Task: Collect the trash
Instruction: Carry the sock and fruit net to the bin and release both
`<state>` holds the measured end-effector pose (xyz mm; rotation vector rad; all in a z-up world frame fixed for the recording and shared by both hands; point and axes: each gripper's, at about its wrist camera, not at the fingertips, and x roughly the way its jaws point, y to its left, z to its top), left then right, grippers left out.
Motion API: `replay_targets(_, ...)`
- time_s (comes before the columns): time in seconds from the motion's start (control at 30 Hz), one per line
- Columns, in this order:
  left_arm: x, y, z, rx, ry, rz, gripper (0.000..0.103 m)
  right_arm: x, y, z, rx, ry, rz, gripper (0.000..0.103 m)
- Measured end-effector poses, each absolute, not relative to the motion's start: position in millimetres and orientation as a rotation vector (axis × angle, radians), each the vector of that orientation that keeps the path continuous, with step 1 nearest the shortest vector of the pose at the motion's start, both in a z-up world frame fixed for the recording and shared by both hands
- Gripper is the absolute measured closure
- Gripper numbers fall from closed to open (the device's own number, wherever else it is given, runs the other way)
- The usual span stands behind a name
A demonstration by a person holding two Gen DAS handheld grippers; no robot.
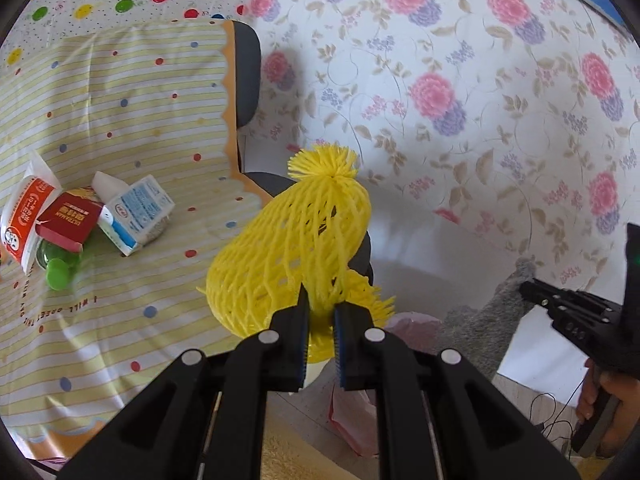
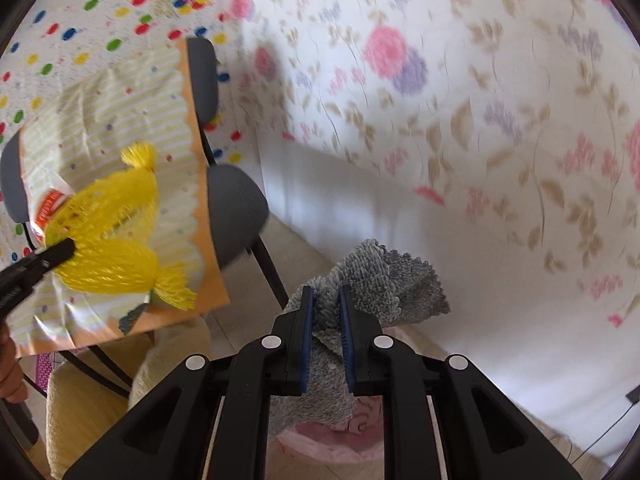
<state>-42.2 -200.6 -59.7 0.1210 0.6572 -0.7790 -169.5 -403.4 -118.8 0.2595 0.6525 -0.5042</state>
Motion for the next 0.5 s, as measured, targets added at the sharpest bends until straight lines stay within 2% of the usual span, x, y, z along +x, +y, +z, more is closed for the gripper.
replay_targets(0.17,-38,-204,-65,0.122,0.676,-0.781,0.095,-158,-414,-145,0.297,0.716,-0.496,0.067)
replay_targets(0.5,-63,-229,-55,0.166,0.655,-0.944,0.095,-165,-422,-134,0.330,0.654,-0.494,0.065)
